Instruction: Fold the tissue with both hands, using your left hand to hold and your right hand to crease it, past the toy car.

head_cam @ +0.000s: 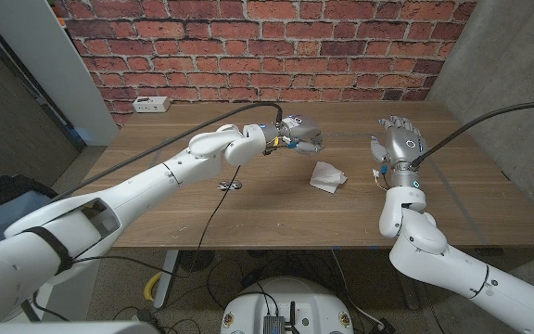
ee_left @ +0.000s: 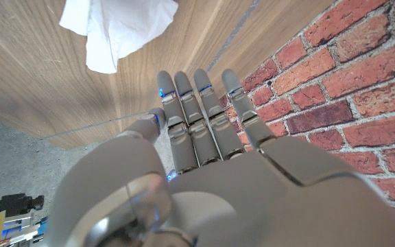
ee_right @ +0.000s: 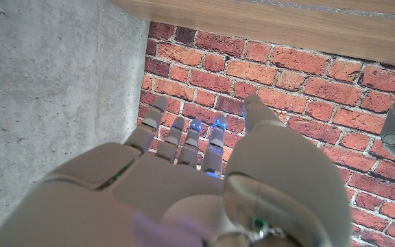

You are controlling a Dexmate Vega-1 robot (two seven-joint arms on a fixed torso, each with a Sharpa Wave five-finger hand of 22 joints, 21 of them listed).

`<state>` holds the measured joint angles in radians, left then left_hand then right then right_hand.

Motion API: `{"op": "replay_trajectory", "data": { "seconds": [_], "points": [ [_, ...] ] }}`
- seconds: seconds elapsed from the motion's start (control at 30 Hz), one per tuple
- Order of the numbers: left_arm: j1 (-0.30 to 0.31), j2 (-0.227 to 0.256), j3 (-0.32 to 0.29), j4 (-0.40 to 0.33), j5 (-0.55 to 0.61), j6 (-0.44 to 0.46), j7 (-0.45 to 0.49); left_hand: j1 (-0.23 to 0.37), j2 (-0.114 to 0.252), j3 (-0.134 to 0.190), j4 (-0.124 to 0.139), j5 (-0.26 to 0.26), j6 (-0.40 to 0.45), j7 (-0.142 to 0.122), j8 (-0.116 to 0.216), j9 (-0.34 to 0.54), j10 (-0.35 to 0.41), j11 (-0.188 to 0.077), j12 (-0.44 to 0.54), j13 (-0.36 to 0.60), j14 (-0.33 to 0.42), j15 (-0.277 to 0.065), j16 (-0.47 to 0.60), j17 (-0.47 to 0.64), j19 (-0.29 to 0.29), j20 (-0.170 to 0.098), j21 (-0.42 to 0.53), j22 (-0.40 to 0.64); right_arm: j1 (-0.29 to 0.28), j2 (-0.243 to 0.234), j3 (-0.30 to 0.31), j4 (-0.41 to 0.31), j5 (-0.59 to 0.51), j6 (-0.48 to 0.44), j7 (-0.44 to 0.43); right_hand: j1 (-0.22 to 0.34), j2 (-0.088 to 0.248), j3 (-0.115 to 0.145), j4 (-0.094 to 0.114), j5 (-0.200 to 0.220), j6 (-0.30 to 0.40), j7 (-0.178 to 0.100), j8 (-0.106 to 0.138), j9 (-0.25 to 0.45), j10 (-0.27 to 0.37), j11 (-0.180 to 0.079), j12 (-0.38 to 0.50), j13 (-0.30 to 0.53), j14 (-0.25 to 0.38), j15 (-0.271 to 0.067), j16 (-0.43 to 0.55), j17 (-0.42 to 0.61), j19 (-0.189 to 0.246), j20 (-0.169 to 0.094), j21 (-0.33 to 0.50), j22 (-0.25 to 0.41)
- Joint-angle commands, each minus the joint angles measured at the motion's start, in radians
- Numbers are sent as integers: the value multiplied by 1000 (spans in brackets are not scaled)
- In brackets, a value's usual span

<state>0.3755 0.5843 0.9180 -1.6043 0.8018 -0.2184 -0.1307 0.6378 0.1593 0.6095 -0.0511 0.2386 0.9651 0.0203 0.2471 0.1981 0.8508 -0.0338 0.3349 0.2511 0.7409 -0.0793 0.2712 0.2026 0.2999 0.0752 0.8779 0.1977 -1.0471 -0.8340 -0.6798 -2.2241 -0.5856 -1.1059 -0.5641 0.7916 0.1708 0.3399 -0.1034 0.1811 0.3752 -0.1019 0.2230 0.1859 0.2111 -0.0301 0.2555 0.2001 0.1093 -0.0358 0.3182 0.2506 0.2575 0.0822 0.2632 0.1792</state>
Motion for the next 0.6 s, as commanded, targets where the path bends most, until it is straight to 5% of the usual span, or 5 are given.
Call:
{"op": "replay_trajectory", "data": {
  "seconds": [0.03, 0.6],
  "points": [
    [-24, -34, 3, 43, -71, -21, -127, -30, -5, 14, -7, 9, -19, 5, -17, 0, -12, 2, -20, -8, -39, 3, -28, -10, -70, 19, -21, 1, -17, 7, 15, -3, -8, 12, 6, -10, -4, 10, 0, 0, 12, 1, -2, 4, 13, 2, 4, 3, 7, -15, 2, 3, 6, 2, 1, 4],
    [-100, -86, 70, 137, -128, -64, -298, -174, -2, 9, 19, -25, -169, 15, -73, -8, -147, 30, -119, -41, -290, 63, -97, -14, -252, 68, -97, -10, -39, 11, 40, -6, -4, 20, 6, -12, -3, 13, -2, -1, 14, 1, -6, 4, 16, 1, 1, 3, 10, -15, 1, 3, 5, 2, -2, 4]
  ]
}}
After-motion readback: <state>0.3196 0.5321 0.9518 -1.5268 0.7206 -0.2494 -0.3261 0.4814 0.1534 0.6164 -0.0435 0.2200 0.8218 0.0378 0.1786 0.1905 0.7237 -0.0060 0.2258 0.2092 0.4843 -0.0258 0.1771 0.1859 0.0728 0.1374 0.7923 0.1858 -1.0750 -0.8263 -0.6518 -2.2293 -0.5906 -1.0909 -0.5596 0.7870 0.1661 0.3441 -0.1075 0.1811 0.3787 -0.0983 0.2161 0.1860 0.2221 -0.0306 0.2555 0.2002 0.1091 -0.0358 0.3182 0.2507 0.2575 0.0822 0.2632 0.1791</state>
